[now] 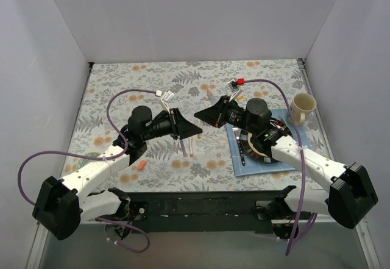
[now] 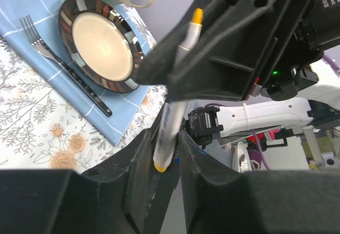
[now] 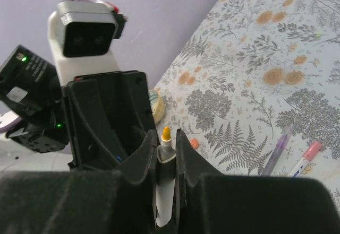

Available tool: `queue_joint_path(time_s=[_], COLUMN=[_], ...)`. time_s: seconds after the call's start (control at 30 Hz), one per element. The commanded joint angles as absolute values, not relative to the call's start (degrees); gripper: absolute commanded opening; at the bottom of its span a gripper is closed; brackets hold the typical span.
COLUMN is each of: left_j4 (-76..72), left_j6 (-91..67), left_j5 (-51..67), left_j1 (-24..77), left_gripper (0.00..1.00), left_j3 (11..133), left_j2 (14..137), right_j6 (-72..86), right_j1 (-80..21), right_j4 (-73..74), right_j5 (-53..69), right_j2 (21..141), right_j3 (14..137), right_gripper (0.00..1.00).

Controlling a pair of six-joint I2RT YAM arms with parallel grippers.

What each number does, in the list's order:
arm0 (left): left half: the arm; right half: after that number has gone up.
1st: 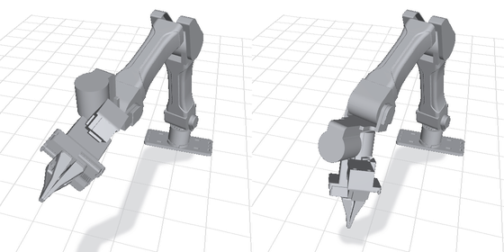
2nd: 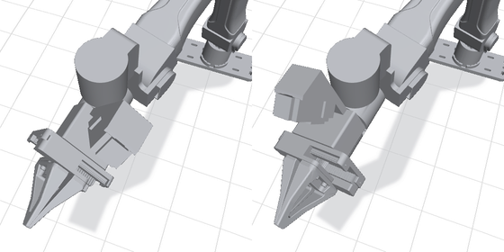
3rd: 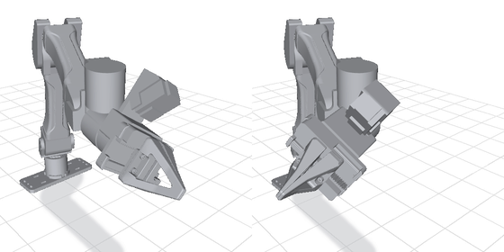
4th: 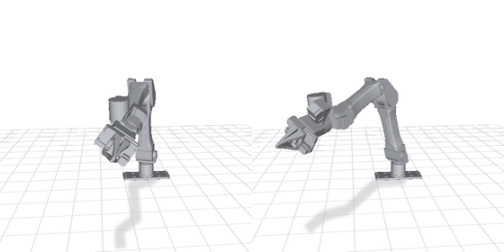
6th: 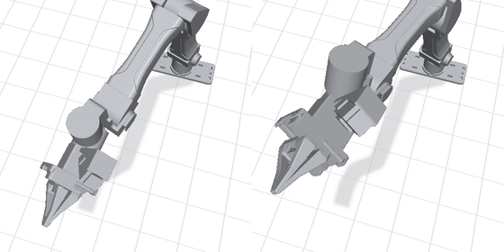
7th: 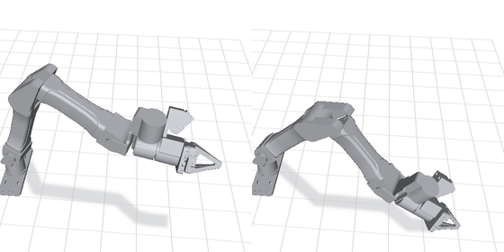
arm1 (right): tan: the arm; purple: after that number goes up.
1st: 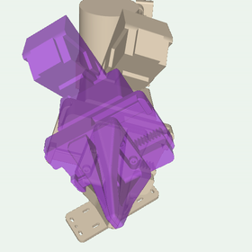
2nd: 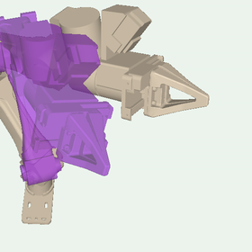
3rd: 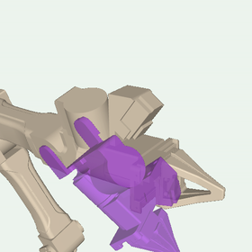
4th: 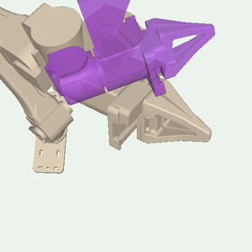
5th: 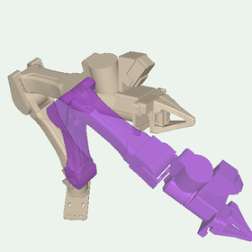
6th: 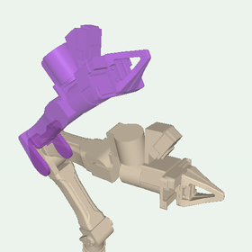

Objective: Insert the pens into the pen caps

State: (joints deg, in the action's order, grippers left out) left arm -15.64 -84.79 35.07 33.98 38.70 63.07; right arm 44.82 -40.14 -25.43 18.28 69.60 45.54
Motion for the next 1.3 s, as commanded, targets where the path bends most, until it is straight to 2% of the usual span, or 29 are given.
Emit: queue_joint_path(time_s=[0.0, 0.13, 0.23, 0.43, 0.5, 0.57, 0.67, 0.7, 0.73, 0.77, 0.87, 0.9, 1.0, 1.17, 1.27], left_j4=[-21.44, -24.95, -27.49, -33.57, -33.75, -33.58, -32.09, -28.77, -26.57, -24.45, -13.82, -9.62, -4.41, -0.36, -2.71], left_j6=[-87.01, -87.63, -88.33, -91.58, -91.32, -90.88, -89.57, -88.78, -85.81, -84.22, -78.06, -76.48, -71.99, -62.25, -61.44], left_j5=[39.28, 41.22, 42.97, 47.11, 47.37, 47.46, 45.19, 43.7, 42.2, 38.45, 32.63, 31.04, 28.04, 23.21, 20.48], left_j1=[34.37, 34.63, 34.63, 35.15, 35.51, 35.51, 35.51, 35.51, 35.51, 35.16, 32.89, 32.09, 28.75, 27.07, 27.07], left_gripper=[0.3, 0.32, 0.27, 0.26, 0.16, 0.01, 0.0, 0.0, 0.0, 0.0, 0.0, 0.0, 0.0, 0.0, 0.0], left_j3=[38.58, 40.16, 40.43, 41.04, 41.31, 41.4, 41.22, 41.83, 42.18, 42.8, 45.52, 46.05, 48.07, 47.38, 42.73], left_j2=[65.2, 67.93, 69.43, 72.59, 73.04, 73.3, 72.6, 72.08, 71.64, 71.02, 67.69, 65.94, 62.42, 58.28, 54.15], right_j6=[44.99, 45.79, 45.44, 46.49, 46.41, 46.14, 45.18, 44.65, 44.13, 41.77, 38.94, 37.02, 31.84, 21.11, 22.49], right_j1=[-40.52, -40.69, -40.69, -40.96, -40.87, -40.96, -40.96, -40.96, -40.96, -40.87, -40.87, -40.87, -40.61, -36.75, -30.17], right_j4=[-36.89, -38.06, -37.62, -39.19, -39.37, -38.94, -36.76, -35.09, -32.46, -29.91, -17.35, -10.18, -0.83, 4.83, 8.6], right_j5=[21.26, 21.88, 21.45, 21.36, 21.27, 21.71, 23.2, 23.29, 21.2, 19.53, 10.83, 5.94, -4.87, -19.49, -25.31], right_j2=[65.92, 63.73, 62.49, 62.58, 62.93, 63.63, 64.33, 64.25, 63.9, 62.33, 59.24, 58.63, 58.18, 62.83, 69.42], right_j3=[43.42, 41.49, 41.05, 39.29, 39.2, 39.37, 40.86, 42.0, 42.62, 43.24, 47.97, 49.38, 54.31, 57.47, 60.64], right_gripper=[0.01, 0.01, 0.01, 0.01, 0.01, 0.01, 0.02, 0.24, 0.39, 0.59, 0.75, 0.77, 0.79, 0.77, 0.75])
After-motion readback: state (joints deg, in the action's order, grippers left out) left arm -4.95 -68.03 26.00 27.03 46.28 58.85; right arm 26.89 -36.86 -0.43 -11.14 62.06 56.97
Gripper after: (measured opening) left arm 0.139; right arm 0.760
